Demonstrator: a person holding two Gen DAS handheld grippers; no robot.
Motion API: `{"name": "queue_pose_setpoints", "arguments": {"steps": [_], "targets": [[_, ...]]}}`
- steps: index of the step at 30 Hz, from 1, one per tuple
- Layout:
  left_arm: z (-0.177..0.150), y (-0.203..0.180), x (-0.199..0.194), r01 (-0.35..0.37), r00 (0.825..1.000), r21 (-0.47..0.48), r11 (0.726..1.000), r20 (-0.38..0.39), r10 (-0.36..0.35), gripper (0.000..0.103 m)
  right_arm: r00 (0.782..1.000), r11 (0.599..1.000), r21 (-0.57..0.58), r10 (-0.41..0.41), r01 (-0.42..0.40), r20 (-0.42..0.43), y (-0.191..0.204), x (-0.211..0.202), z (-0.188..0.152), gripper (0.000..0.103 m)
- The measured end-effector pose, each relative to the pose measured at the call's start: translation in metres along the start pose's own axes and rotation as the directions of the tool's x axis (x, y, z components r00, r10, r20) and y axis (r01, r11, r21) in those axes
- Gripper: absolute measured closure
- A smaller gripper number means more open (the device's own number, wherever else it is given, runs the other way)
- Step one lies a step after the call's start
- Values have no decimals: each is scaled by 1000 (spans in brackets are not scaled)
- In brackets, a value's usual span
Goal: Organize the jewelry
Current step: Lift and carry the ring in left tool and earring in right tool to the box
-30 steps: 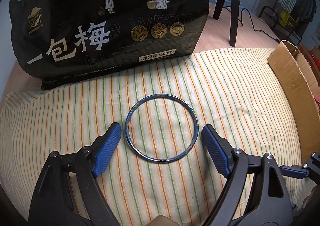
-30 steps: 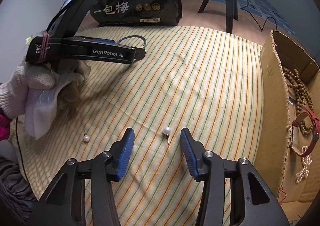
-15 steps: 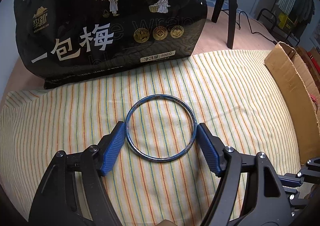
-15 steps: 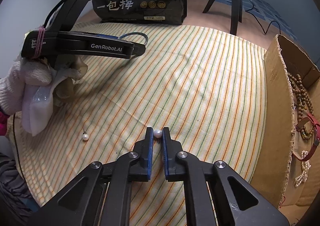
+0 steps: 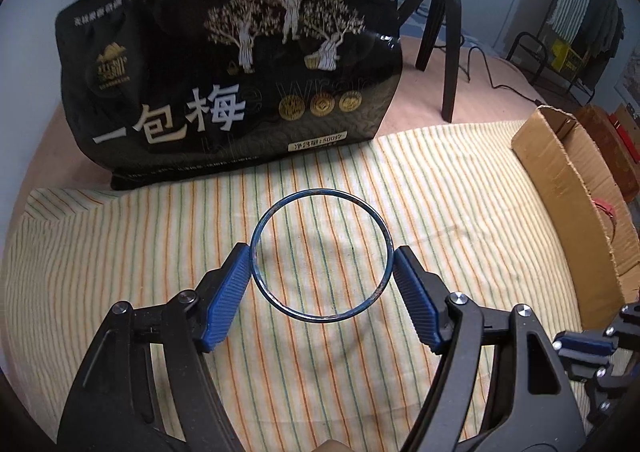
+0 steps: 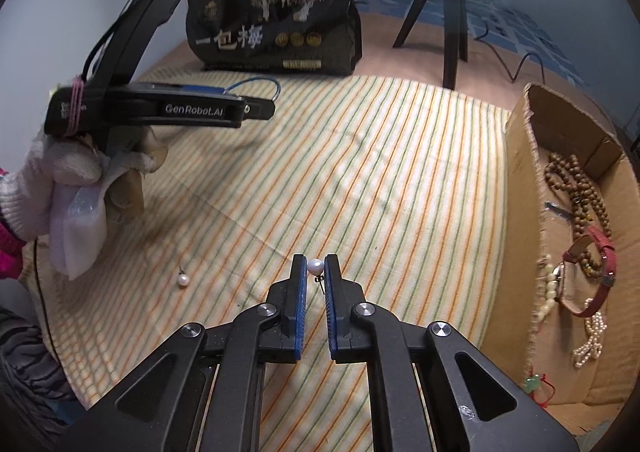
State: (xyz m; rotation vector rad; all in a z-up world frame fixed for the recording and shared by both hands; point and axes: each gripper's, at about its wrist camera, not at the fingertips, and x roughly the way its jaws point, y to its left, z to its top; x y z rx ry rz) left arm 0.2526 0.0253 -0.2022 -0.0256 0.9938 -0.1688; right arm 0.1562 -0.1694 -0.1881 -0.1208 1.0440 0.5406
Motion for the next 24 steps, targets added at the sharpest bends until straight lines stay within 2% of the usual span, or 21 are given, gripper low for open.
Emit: {"name": "queue_pose_setpoints", "arguments": {"steps": [10,18,24], "targets": [[4,-4,-42,30,998,-8,1000,64,-30,29,997,1000,-6,-6,7,76,0,-38,7,96],[10,-41,-81,83,986,45,995,140,-89,29,989,999,33,-39,35,140,-22,-76,11,96],[11,-81,-100,133,976,103,986,157,-148,29,980,992,108,-90,72,179,-58,-107,9,96]]}}
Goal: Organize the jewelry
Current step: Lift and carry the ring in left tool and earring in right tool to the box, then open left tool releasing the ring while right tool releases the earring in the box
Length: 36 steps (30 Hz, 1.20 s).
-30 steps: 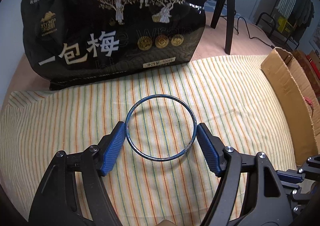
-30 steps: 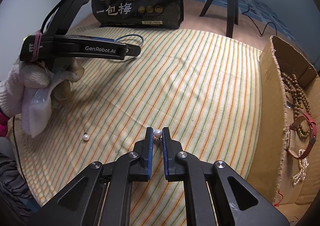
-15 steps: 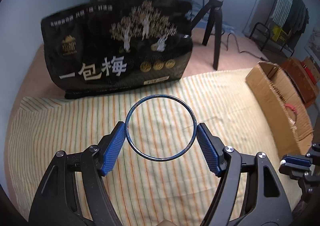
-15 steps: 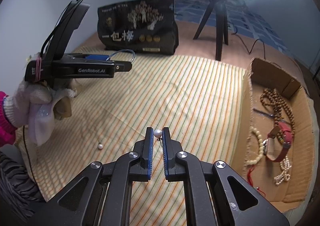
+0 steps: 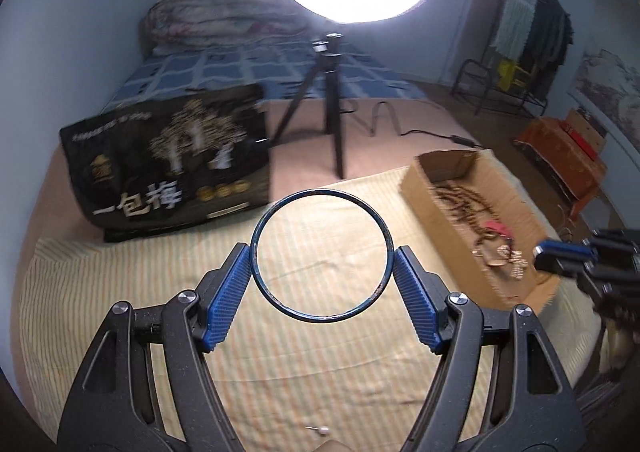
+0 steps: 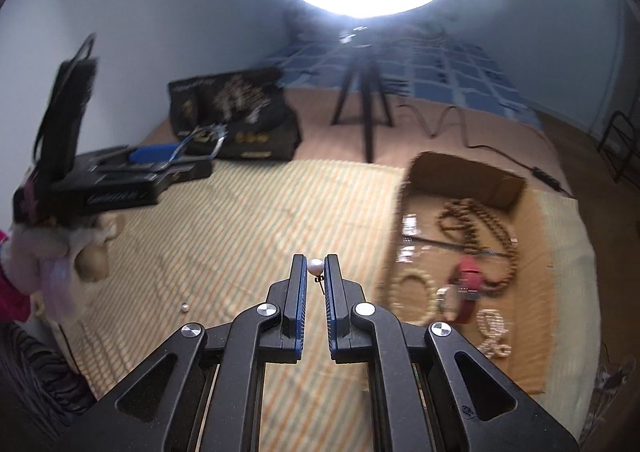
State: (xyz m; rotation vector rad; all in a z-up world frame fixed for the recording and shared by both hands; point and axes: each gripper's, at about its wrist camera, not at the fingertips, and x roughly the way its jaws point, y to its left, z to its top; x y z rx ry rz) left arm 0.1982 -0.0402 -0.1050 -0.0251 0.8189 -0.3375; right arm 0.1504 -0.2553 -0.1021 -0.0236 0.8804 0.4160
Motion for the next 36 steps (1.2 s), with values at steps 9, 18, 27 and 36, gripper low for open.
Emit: {"name": "queue_pose_setpoints", "arguments": {"steps": [9,18,27,36], "targets": [[12,-59,3,66,998,64,996,8,-67,29,998,993,107,-58,55,23,-57,-24,-2,96],[27,-106,33,116,993,69,991,-15,-116,29,997,980,185,-81,78,10,-98,-36,-15,96],[38,-134,74,124,991,59,991,-54,-121,29,996,966,245,-84,88,-26,-124,-25,-25,96],[36,-154,109,122,988,71,990,-104,-115,29,994,967,235,-89,103,-68,-131,-9,-34,96]]}}
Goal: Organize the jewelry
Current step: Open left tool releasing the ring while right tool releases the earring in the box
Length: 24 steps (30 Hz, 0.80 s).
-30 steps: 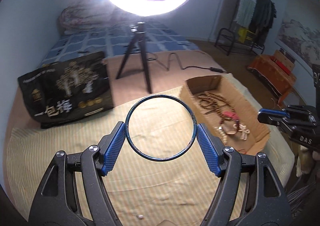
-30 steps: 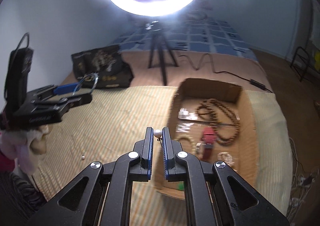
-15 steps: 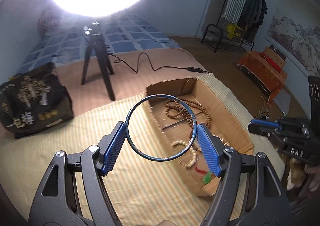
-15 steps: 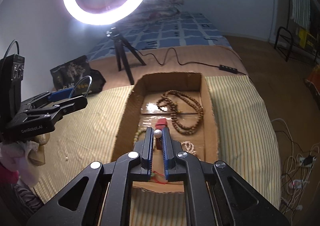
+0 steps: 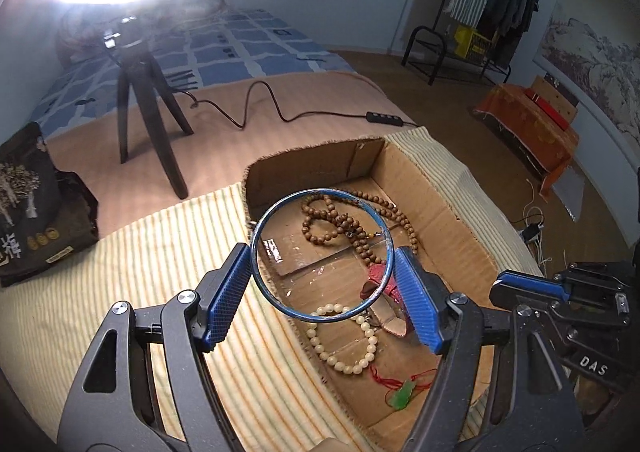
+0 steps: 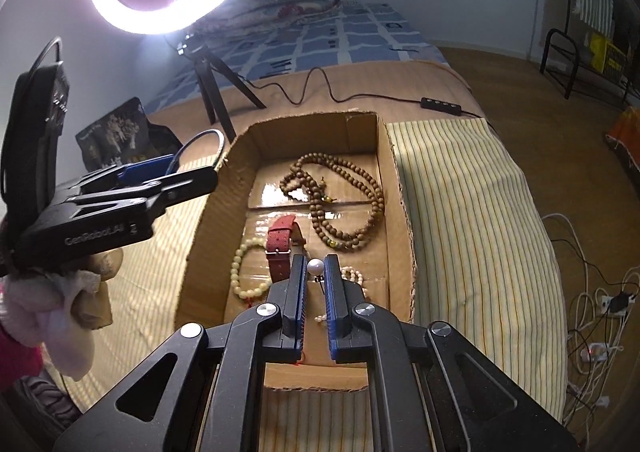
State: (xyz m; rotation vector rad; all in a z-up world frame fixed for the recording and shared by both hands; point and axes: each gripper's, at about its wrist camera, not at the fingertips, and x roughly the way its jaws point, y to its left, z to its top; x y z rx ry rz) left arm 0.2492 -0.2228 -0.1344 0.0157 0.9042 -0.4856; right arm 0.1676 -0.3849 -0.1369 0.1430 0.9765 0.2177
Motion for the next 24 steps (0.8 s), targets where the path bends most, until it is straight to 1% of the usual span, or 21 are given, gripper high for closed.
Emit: {"name": "queue_pose_setpoints", "arguments": {"steps": [7,9,11,13,14,15,17,18,24], "targets": [[0,-8,9,0,1000,22,1000,-18,0,28,1000,1000,-15,-14,14,-11,3,4,-1,96],[0,-8,11,-5,1000,26,1000,-30,6,28,1000,999,-23,-24,23,-15,5,4,-1,86],[1,-8,12,-7,999,27,1000,-31,8,27,1000,999,-25,-23,22,-10,6,4,-2,60],[1,-6,12,-10,999,21,1000,-35,11,24,999,999,-31,-32,31,-4,8,3,-2,53],[1,-6,12,-10,999,18,1000,-38,11,21,999,999,-36,-35,35,-6,9,3,-2,52],[1,-5,11,-11,999,11,1000,-36,11,21,999,998,-42,-39,39,-9,10,3,-2,51],[2,-4,10,-11,999,7,1000,-34,12,21,999,998,-50,-45,44,-14,11,5,-3,44],[1,-3,10,-14,999,8,1000,-32,14,21,999,998,-53,-46,45,-14,12,5,-4,42],[-1,0,2,-18,999,-1,1000,-27,18,21,998,997,-62,-54,53,-15,15,2,-4,41]]}}
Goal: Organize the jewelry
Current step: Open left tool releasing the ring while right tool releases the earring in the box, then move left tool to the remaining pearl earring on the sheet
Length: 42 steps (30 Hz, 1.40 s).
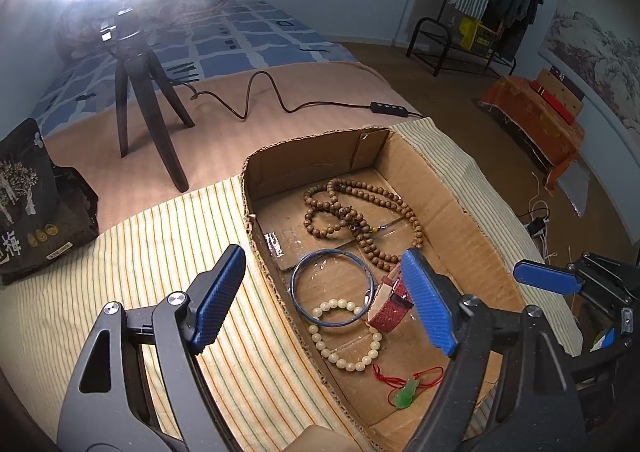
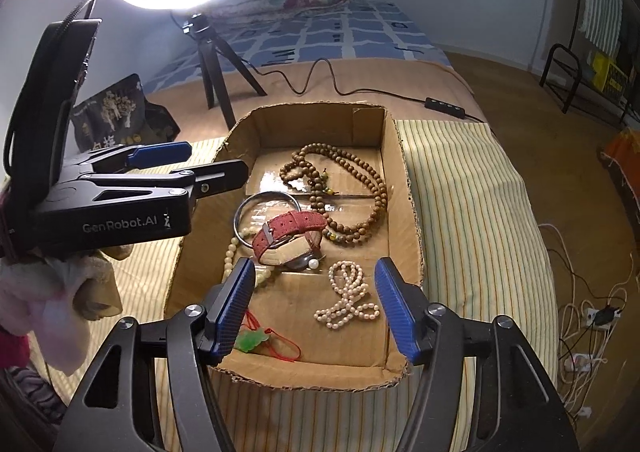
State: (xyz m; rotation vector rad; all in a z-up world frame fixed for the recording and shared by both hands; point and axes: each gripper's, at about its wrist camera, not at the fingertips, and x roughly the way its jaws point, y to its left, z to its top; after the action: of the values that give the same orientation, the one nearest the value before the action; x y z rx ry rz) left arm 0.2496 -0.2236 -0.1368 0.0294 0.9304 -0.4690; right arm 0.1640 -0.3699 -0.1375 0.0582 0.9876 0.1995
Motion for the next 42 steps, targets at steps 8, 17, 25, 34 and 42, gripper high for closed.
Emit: {"name": "queue_pose_setpoints", "arguments": {"steps": [8,17,25,34,42], "targets": [[-3,2,-22,-4,1000,-3,1000,25,4,21,1000,1000,6,-12,12,5,3,-9,-1,41],[-9,14,-62,-23,997,-2,1000,75,23,21,999,1000,9,-30,29,28,14,-28,0,34],[-29,35,-100,-57,995,-23,998,86,59,21,998,999,0,-40,40,51,28,-49,-5,32],[-72,66,-140,-128,987,-70,989,86,134,21,998,999,-6,-42,43,55,47,-62,-16,31],[-117,85,-161,-164,983,-96,982,72,171,21,998,1000,5,-30,29,57,60,-73,-29,31]]}}
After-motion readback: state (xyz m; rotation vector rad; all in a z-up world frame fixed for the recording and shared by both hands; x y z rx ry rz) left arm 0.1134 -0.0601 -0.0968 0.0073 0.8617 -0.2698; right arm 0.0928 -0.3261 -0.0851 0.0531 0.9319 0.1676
